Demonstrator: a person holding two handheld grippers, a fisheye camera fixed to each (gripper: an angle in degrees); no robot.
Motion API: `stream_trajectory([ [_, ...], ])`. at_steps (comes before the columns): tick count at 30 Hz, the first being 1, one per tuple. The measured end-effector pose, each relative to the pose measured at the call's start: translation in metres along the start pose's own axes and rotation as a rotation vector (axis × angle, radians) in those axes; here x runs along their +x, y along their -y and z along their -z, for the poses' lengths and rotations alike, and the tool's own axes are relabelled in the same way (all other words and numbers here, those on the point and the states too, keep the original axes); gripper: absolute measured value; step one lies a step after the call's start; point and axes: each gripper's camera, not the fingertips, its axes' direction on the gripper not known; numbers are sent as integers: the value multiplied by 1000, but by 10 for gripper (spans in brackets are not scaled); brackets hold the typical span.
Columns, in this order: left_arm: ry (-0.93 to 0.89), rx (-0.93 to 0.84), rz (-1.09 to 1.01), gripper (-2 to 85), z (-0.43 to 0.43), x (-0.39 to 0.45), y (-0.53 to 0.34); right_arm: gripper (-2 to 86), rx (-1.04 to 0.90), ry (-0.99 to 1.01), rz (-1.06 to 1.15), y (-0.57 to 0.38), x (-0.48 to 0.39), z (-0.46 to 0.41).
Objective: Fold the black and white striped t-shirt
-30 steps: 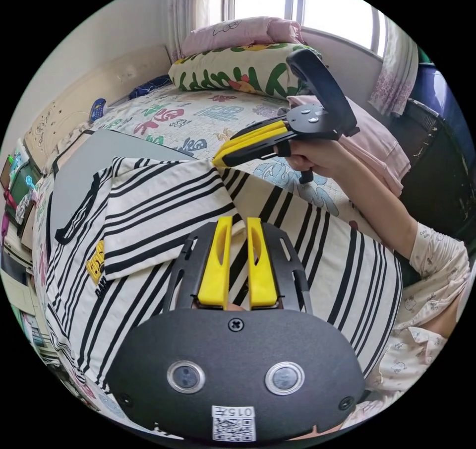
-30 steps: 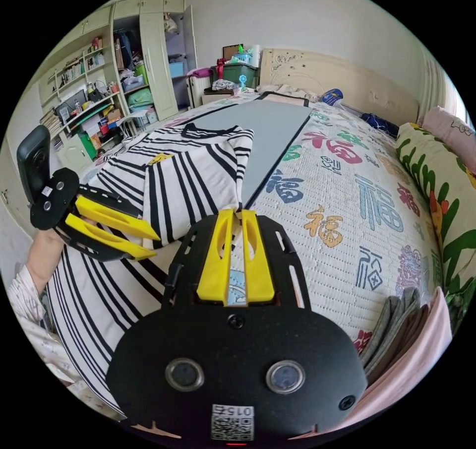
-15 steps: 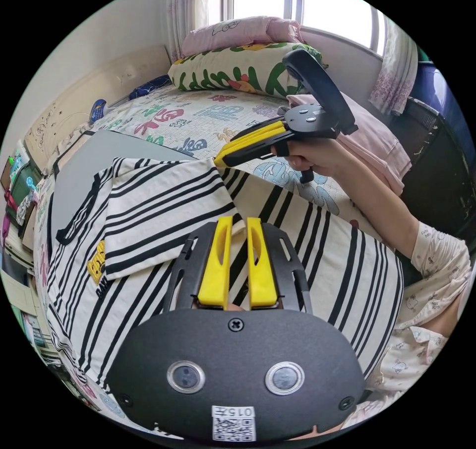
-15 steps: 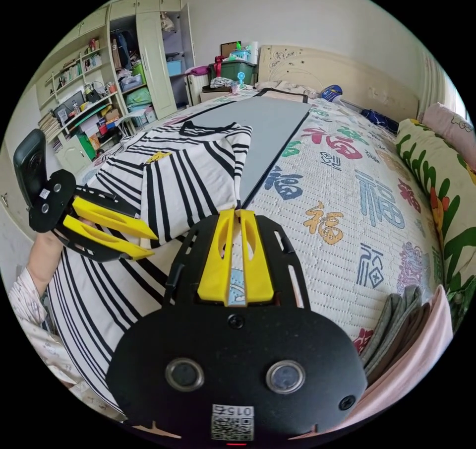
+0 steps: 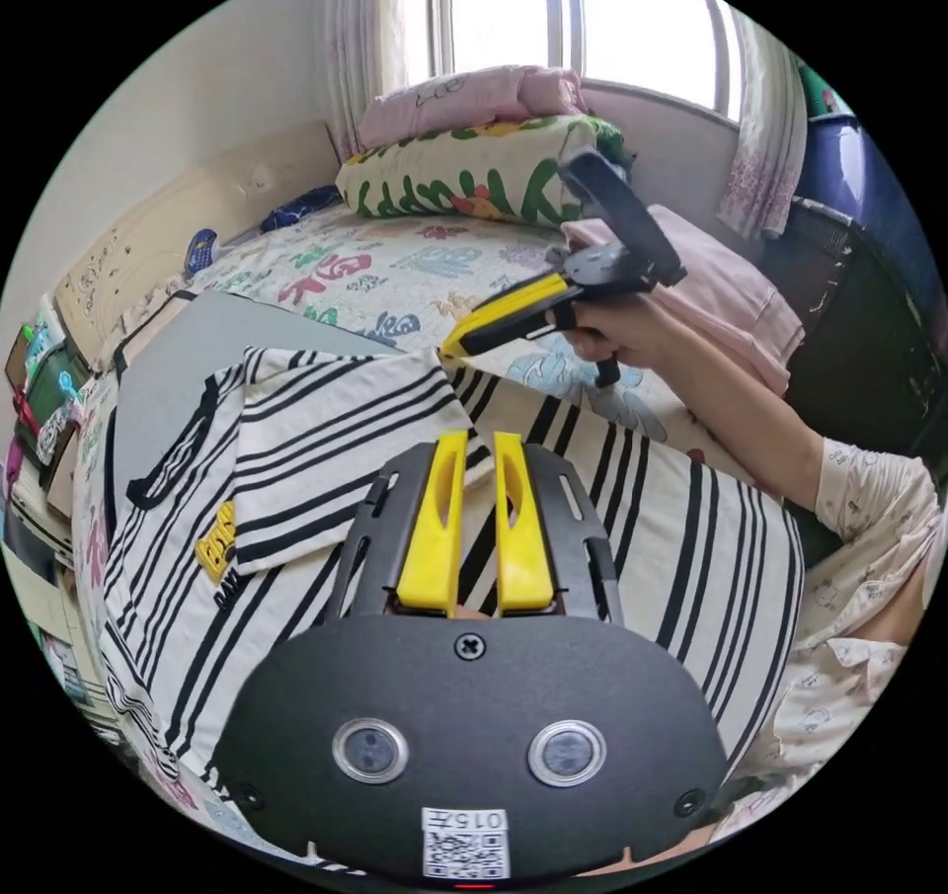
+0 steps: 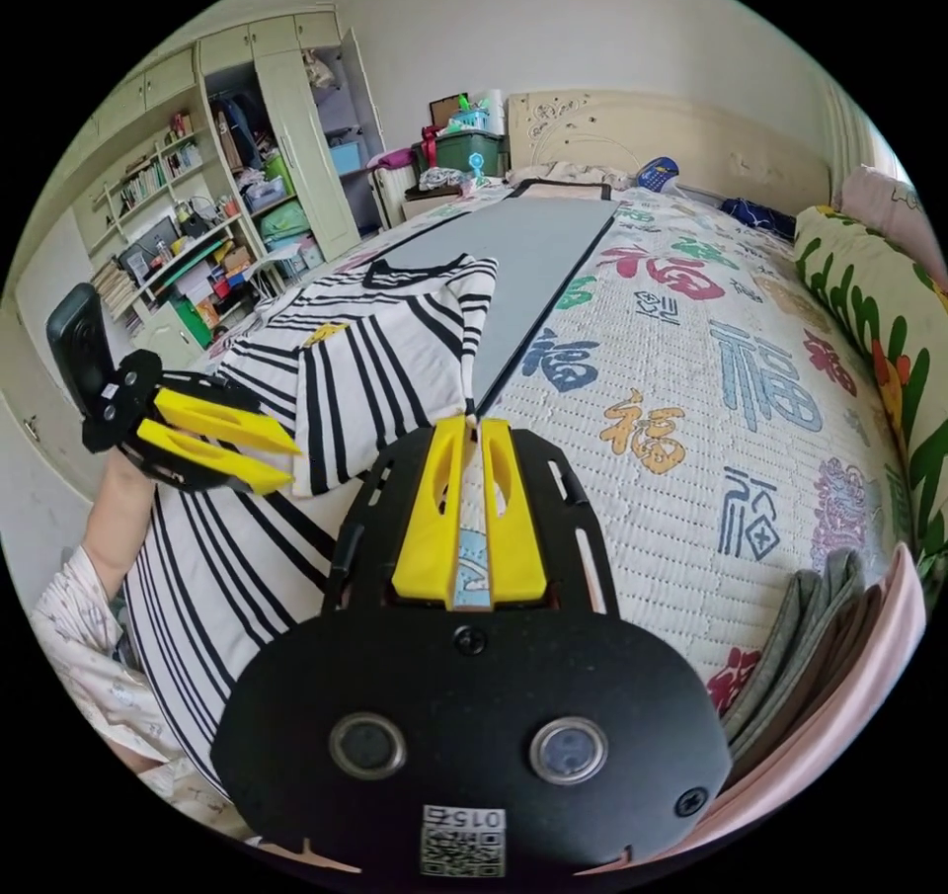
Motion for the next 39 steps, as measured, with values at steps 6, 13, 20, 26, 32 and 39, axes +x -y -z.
stream_trajectory([
  [6,38,258,197,82,173,-68,77,35,56,0,-61,-42,46,11],
  [13,342,343,658,97,386,-215,14,38,97,-58,7,-91,42,15],
  [20,419,228,1197,117,488,-363,-131,52,153,32,143,-118,-22,12],
  [26,115,359,1295,45,547,-433,-141,53,63,66,265,-104,-92,-43],
  [32,58,573,1304,0,636,-419,-135,54,54,155,348,-67,-185,-152],
  [39,-158,680,1354,-4,676,-411,-136,71,-93,365,379,17,-312,-322],
])
